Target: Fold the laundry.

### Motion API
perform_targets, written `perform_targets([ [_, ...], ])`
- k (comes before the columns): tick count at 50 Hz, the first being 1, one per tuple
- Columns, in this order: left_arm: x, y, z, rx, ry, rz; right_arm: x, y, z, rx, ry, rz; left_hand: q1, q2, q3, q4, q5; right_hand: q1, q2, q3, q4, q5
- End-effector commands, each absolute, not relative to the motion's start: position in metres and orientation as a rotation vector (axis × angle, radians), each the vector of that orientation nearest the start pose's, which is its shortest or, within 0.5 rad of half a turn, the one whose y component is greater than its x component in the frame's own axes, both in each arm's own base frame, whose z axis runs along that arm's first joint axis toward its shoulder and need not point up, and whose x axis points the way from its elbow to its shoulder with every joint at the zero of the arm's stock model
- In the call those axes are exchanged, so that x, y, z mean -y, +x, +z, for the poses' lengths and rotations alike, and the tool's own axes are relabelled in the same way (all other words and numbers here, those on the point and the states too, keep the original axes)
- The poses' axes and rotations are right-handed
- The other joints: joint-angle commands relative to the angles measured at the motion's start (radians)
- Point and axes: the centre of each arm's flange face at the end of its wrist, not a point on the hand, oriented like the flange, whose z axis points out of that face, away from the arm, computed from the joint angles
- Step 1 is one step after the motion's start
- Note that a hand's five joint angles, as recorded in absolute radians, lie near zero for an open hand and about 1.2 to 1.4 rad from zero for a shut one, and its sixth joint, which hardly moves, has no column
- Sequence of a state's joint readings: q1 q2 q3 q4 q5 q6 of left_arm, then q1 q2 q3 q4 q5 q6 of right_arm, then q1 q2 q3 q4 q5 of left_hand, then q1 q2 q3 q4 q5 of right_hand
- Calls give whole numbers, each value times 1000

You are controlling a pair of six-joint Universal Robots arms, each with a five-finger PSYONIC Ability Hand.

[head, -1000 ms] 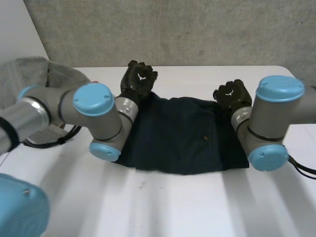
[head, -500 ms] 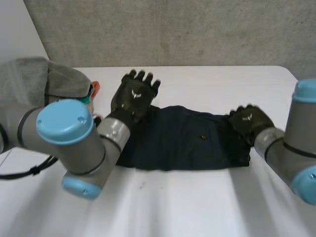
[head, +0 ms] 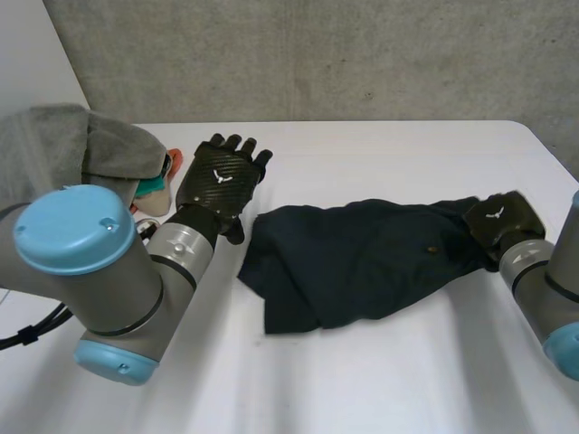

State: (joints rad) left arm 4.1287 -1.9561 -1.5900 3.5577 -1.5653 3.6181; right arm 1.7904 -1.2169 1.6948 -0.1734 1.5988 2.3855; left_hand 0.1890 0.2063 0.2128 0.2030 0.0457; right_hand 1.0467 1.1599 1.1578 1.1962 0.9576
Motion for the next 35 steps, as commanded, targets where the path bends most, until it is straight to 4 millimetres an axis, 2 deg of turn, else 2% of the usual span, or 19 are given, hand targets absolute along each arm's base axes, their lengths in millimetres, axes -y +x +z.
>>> perform_targets([
  [1,243,-313,216,-1947,1127,-2295,290,242,200,-2206,-1682,-2228,-15,-32,-38,-28,-46,350,236,238,200,264],
  [2,244,-311,216,-1951,1119,-2288,281,259,204,-2099,-1707,-2263,-15,-32,-38,-28,-46,350,236,238,200,264],
  [3,244,-310,215,-1954,1119,-2284,258,294,209,-1865,-1759,-2305,-15,-32,-38,-28,-46,350,236,238,200,264],
  [4,244,-309,215,-1957,1117,-2282,245,310,207,-1753,-1786,-2301,-15,-32,-38,-28,-46,350,236,238,200,264],
  [6,242,-308,214,-1969,1116,-2278,218,338,198,-1539,-1844,-2250,-15,-32,-38,-28,-46,350,236,238,200,264],
  [7,241,-307,215,-1971,1111,-2281,196,356,180,-1371,-1912,-2150,-15,-32,-38,-28,-46,350,236,238,200,264],
  [10,239,-305,218,-1982,1095,-2292,169,367,150,-1189,-2019,-1968,-15,-32,-38,-28,-46,350,236,238,200,264],
  [13,238,-304,224,-1987,1072,-2320,163,369,137,-1123,-2085,-1909,-15,-32,-38,-28,-46,350,236,238,200,264],
  [14,237,-304,225,-1987,1066,-2327,165,370,138,-1114,-2108,-1925,-15,-32,-38,-28,-46,-222,-335,-333,-372,-307],
  [16,237,-303,228,-1988,1053,-2342,167,371,139,-1123,-2111,-1940,-15,-32,-38,-28,-46,-872,-985,-983,-1022,-958],
  [19,238,-304,235,-1987,1027,-2374,172,369,149,-1200,-2053,-1974,-15,-32,-38,-28,-46,-872,-985,-983,-1022,-958],
  [21,239,-305,240,-1978,1009,-2402,173,366,165,-1247,-1956,-1997,-15,-32,-38,-28,-46,-872,-985,-983,-1022,-958],
  [22,240,-305,243,-1971,1002,-2415,173,362,186,-1299,-1803,-2010,-15,-32,-38,-28,-46,-872,-985,-983,-1022,-958],
  [25,243,-309,253,-1952,971,-2468,170,356,212,-1400,-1535,-1964,-15,-32,-38,-28,-46,-872,-985,-983,-1022,-958],
  [26,243,-310,256,-1947,965,-2485,170,352,225,-1440,-1366,-1913,-15,-32,-38,-28,-46,-872,-985,-983,-1022,-958],
  [28,244,-314,266,-1942,932,-2533,175,347,237,-1489,-1207,-1868,-15,-32,-38,-28,-46,-872,-985,-983,-1022,-958],
  [29,245,-315,269,-1945,921,-2545,186,338,247,-1540,-1069,-1836,-15,-32,-38,-28,-46,-872,-985,-983,-1022,-958],
  [30,245,-316,272,-1946,910,-2559,192,332,250,-1569,-1019,-1824,-15,-32,-38,-28,-46,-872,-985,-983,-1022,-958],
  [35,237,-330,283,-1988,901,-2629,227,296,266,-1737,-880,-1848,-15,-32,-38,-28,-46,-872,-985,-983,-1022,-958],
])
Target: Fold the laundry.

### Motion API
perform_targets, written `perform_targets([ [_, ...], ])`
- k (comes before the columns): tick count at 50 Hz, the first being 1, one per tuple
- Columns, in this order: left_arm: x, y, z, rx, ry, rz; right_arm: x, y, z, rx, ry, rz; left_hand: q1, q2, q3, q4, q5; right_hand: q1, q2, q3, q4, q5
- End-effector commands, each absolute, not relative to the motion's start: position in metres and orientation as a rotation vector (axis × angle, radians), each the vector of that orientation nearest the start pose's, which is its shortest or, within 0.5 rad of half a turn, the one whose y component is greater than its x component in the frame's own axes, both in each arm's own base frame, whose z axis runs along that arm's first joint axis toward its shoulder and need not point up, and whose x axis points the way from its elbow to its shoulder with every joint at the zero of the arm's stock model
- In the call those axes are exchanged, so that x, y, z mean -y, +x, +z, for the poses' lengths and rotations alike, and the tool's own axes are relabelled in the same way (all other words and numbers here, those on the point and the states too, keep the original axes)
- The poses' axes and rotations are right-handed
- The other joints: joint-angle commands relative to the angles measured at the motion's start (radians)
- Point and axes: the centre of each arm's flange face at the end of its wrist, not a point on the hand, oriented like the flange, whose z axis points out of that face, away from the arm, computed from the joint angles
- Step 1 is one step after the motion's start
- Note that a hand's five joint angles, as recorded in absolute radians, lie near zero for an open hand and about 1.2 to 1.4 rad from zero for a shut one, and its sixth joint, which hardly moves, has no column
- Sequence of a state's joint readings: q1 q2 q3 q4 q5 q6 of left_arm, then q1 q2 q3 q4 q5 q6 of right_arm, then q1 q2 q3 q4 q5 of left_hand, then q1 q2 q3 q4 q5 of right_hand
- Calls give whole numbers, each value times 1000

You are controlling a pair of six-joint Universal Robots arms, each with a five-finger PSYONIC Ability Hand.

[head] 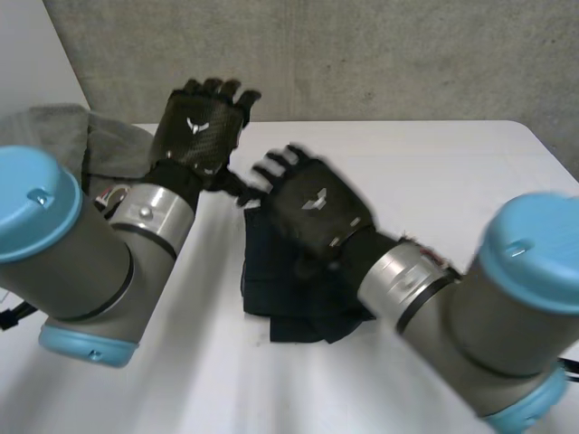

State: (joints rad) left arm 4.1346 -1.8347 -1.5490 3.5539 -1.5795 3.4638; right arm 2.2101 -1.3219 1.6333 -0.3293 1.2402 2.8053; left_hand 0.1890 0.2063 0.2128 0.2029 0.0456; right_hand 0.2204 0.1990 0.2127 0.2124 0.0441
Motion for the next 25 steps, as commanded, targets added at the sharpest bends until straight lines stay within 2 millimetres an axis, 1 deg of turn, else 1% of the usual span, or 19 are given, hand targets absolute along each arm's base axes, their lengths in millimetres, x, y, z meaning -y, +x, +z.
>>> perform_targets([
  [1,233,-337,280,-2029,930,-2612,232,291,267,-1770,-864,-1843,-15,-32,-38,-28,-46,-46,-24,-38,-38,-44],
  [3,230,-344,273,-2076,970,-2577,244,285,260,-1870,-839,-1796,-15,-32,-38,-28,-46,-46,-24,-38,-38,-44],
  [4,228,-347,270,-2098,992,-2559,248,285,256,-1902,-835,-1775,-15,-32,-38,-28,-46,-46,-24,-38,-38,-44],
  [5,222,-356,263,-2141,1042,-2523,250,285,253,-1932,-834,-1750,-15,-32,-38,-28,-46,-46,-24,-38,-38,-44],
  [7,219,-360,255,-2186,1080,-2471,258,288,243,-2010,-834,-1678,-15,-32,-38,-28,-46,-46,-24,-38,-38,-44],
  [8,219,-364,244,-2236,1109,-2405,260,289,240,-2032,-832,-1653,-15,-32,-38,-28,-46,-46,-24,-38,-38,-44],
  [10,222,-365,231,-2292,1114,-2331,266,292,229,-2088,-835,-1572,-15,-32,-38,-28,-46,-46,-24,-38,-38,-44],
  [11,224,-366,220,-2335,1110,-2274,267,293,225,-2104,-840,-1547,-15,-32,-38,-28,-46,-46,-24,-38,-38,-44],
  [13,226,-367,207,-2386,1108,-2212,274,296,211,-2153,-845,-1477,-15,-32,-38,-28,-46,-46,-24,-38,-38,-44],
  [14,228,-368,201,-2407,1106,-2183,276,297,207,-2162,-848,-1462,-15,-32,-38,-28,-46,-46,-24,-38,-38,-44],
  [15,231,-368,189,-2445,1103,-2125,278,298,202,-2174,-849,-1445,-15,-32,-38,-28,-46,-46,-24,-38,-38,-44],
  [17,233,-368,176,-2474,1112,-2068,287,302,187,-2204,-850,-1406,-15,-32,-38,-28,-46,-46,-24,-38,-38,-44],
  [18,234,-368,165,-2498,1118,-2009,290,303,181,-2215,-848,-1389,-15,-32,-38,-28,-46,-46,-24,-38,-38,-44],
  [20,236,-366,156,-2517,1121,-1954,295,306,168,-2233,-859,-1367,-15,-32,-38,-28,-46,-46,-24,-38,-38,-44],
  [21,240,-362,148,-2537,1114,-1893,298,306,160,-2255,-864,-1348,-14,-31,-38,-28,-45,-46,-24,-38,-38,-44],
  [23,246,-354,139,-2566,1088,-1808,300,305,150,-2289,-880,-1314,-2,-19,-26,-16,-33,-46,-24,-38,-38,-44],
  [25,250,-345,135,-2591,1073,-1730,303,303,147,-2331,-915,-1314,45,27,21,31,14,-46,-24,-38,-38,-44],
])
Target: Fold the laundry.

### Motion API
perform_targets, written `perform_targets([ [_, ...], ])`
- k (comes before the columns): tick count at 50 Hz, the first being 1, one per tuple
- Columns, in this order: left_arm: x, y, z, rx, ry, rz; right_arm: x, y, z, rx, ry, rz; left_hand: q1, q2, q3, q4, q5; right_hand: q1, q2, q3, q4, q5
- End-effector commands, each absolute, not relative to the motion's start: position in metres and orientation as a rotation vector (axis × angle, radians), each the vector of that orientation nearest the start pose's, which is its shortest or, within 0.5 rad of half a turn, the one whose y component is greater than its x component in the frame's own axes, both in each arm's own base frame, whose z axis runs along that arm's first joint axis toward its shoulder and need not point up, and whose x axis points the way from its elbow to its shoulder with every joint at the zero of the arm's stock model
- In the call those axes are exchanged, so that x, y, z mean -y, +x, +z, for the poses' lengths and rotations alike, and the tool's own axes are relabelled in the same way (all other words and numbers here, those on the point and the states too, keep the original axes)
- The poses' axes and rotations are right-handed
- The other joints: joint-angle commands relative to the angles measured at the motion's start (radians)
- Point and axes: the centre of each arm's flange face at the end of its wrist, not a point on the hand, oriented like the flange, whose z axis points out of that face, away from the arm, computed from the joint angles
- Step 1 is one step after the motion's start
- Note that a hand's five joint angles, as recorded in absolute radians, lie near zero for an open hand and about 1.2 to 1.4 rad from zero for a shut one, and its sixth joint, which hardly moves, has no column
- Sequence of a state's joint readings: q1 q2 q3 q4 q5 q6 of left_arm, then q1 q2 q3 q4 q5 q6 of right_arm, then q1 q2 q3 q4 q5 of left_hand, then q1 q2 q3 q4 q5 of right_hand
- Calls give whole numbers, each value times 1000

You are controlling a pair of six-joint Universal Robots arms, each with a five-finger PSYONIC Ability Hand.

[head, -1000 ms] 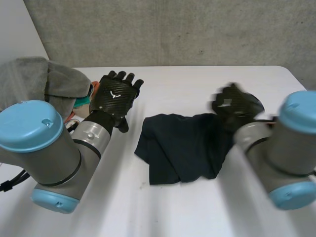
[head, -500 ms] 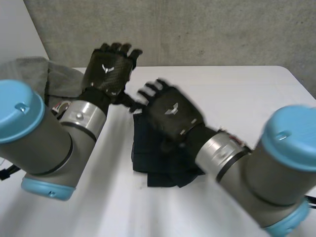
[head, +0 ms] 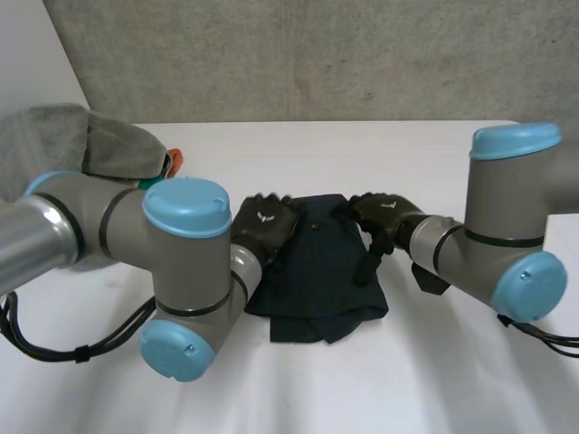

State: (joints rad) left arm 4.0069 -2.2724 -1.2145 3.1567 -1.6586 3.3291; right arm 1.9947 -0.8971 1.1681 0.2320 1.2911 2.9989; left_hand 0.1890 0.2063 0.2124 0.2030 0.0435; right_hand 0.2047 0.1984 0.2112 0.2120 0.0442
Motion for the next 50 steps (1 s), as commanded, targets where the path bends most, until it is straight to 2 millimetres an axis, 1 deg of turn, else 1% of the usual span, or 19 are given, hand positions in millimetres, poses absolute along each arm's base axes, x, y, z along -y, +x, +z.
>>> perform_targets([
  [1,252,-341,135,-2604,1063,-1701,303,302,147,-2347,-927,-1325,48,31,25,34,19,-30,-24,-37,-37,-44],
  [5,251,-336,136,-2625,1069,-1658,309,293,158,-2411,-978,-1433,51,34,28,37,22,-30,-24,-37,-37,-44],
  [7,250,-336,147,-2617,1064,-1693,310,290,168,-2406,-1003,-1499,39,22,16,25,10,-30,-24,-37,-37,-44],
  [10,248,-336,180,-2580,1064,-1822,309,289,180,-2375,-1003,-1570,-2,-19,-25,-16,-31,-30,-24,-37,-37,-44],
  [13,244,-338,201,-2558,1085,-1922,302,289,211,-2272,-976,-1737,-8,-25,-31,-22,-37,-30,-24,-37,-37,-44],
  [15,244,-338,221,-2525,1092,-2028,297,284,227,-2229,-939,-1842,-14,-31,-37,-28,-43,-30,-24,-37,-37,-44],
  [18,247,-332,253,-2447,1086,-2193,289,277,232,-2217,-903,-1906,-15,-32,-38,-28,-43,-30,-24,-37,-37,-44],
  [21,246,-326,273,-2407,1124,-2282,278,271,223,-2239,-890,-1882,-15,-32,-38,-28,-43,-30,-24,-37,-37,-44],
  [23,245,-324,280,-2395,1169,-2317,268,268,209,-2277,-873,-1807,-15,-32,-38,-28,-43,-30,-24,-37,-37,-44],
  [25,240,-324,287,-2385,1274,-2360,262,266,202,-2301,-835,-1750,-15,-32,-38,-28,-43,-30,-24,-37,-37,-44],
  [29,225,-325,286,-2442,1492,-2355,246,264,179,-2328,-682,-1558,-15,-32,-38,-28,-43,-30,-24,-37,-37,-44],
  [32,212,-324,285,-2471,1633,-2330,239,266,171,-2310,-645,-1472,-8,-25,-31,-22,-37,-30,-24,-37,-37,-44],
  [35,207,-322,285,-2486,1680,-2325,239,272,159,-2264,-619,-1413,-5,-22,-28,-19,-34,-30,-24,-37,-37,-44],
  [37,206,-321,285,-2483,1684,-2326,243,277,139,-2260,-619,-1372,-2,-19,-25,-16,-31,-30,-24,-37,-37,-44],
  [39,206,-320,285,-2484,1676,-2325,246,281,130,-2257,-622,-1366,-2,-19,-25,-16,-31,-30,-24,-37,-37,-44],
  [45,205,-320,285,-2500,1662,-2322,254,299,113,-2228,-662,-1411,-2,-19,-25,-16,-31,-30,-24,-36,-37,-44],
  [47,205,-320,283,-2504,1665,-2318,259,300,111,-2236,-653,-1430,-2,-19,-25,-16,-31,374,380,367,367,360],
  [49,204,-321,283,-2503,1670,-2318,268,300,113,-2243,-623,-1474,-2,-19,-25,-16,-31,1187,1193,1180,1180,1173],
  [50,204,-321,283,-2503,1670,-2318,271,299,114,-2246,-609,-1492,1,-16,-22,-13,-28,1192,1198,1185,1184,1178],
])
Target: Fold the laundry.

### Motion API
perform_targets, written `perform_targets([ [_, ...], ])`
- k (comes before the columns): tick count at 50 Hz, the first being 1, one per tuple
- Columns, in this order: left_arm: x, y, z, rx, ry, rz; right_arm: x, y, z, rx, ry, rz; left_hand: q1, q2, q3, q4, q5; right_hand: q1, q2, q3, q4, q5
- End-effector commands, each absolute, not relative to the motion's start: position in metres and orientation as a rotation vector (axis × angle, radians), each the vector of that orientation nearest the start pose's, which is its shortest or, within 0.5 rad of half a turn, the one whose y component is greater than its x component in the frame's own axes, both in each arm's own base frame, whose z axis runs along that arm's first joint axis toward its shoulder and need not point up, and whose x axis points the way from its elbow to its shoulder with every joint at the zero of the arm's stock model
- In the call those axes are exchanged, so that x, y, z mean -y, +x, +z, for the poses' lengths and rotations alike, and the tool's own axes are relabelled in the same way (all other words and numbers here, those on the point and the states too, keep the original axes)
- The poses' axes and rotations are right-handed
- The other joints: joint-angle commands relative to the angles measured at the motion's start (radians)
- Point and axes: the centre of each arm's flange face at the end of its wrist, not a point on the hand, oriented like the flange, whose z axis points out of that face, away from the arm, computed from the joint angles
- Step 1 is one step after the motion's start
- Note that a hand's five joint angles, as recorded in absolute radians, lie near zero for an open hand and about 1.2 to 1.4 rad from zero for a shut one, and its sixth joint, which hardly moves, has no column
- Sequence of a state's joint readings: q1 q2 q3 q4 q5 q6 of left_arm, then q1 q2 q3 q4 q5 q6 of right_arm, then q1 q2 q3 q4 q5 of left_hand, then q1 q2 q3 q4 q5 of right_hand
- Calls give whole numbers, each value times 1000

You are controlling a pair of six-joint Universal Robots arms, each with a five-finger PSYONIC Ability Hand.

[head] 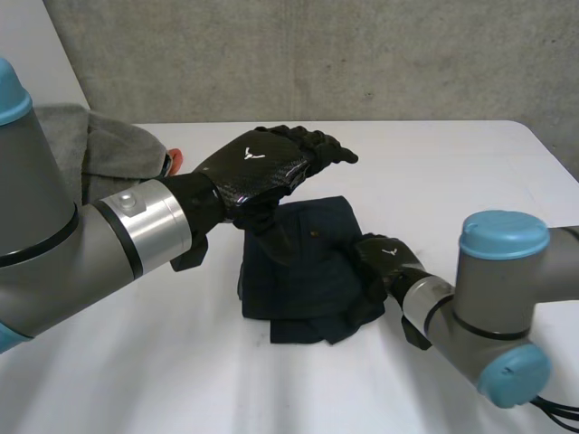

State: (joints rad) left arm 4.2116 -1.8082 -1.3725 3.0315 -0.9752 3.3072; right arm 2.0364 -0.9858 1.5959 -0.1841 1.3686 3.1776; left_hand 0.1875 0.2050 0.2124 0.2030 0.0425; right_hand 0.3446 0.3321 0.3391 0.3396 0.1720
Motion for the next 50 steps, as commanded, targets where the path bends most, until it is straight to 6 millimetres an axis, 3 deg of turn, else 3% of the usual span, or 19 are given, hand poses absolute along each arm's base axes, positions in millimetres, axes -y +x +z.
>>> perform_targets([
  [1,204,-321,283,1636,-1092,1518,274,299,117,-2241,-601,-1521,0,-18,-25,-16,-30,1052,1064,1057,1057,1050],
  [6,203,-322,287,1621,-1093,1528,294,298,136,-2188,-522,-1679,0,-18,-25,-16,-30,1052,1064,1057,1057,1050],
  [9,202,-323,291,1609,-1093,1537,318,291,156,-2146,-471,-1774,0,-18,-25,-16,-30,1052,1064,1057,1057,1050],
  [10,202,-323,292,1606,-1093,1540,339,277,163,-2151,-418,-1826,0,-18,-25,-16,-30,1052,1064,1057,1057,1050],
  [12,200,-324,294,1598,-1090,1538,362,260,168,-2164,-358,-1884,0,-18,-25,-16,-30,1052,1064,1057,1057,1050],
  [17,191,-328,303,1566,-1066,1527,432,203,165,-2269,-239,-1985,-3,-21,-28,-19,-33,1052,1064,1057,1057,1050],
  [20,190,-329,307,1552,-1059,1531,459,177,160,-2309,-175,-2014,-3,-21,-28,-19,-33,1052,1064,1057,1057,1050],
  [25,186,-331,309,1536,-1065,1532,507,112,143,-2403,-25,-2051,-3,-21,-28,-19,-33,1052,1064,1057,1057,1050],
  [32,185,-333,308,1528,-1070,1530,534,61,124,-2481,52,-1991,0,-18,-25,-16,-30,1052,1064,1057,1057,1050],
  [39,184,-335,306,1531,-1073,1520,537,40,123,-2490,82,-1990,0,-18,-25,-16,-30,1052,1064,1057,1057,1050],
  [41,184,-336,306,1527,-1074,1522,538,34,124,-2494,96,-1999,0,-18,-25,-16,-30,694,706,699,699,692],
  [44,185,-337,308,1517,-1072,1532,538,32,134,-2487,109,-2032,0,-18,-25,-16,-30,-170,-158,-165,-165,-172],
  [50,187,-337,310,1522,-1053,1556,539,29,163,-2540,126,-2235,0,-18,-25,-16,-30,-170,-158,-165,-165,-172],
])
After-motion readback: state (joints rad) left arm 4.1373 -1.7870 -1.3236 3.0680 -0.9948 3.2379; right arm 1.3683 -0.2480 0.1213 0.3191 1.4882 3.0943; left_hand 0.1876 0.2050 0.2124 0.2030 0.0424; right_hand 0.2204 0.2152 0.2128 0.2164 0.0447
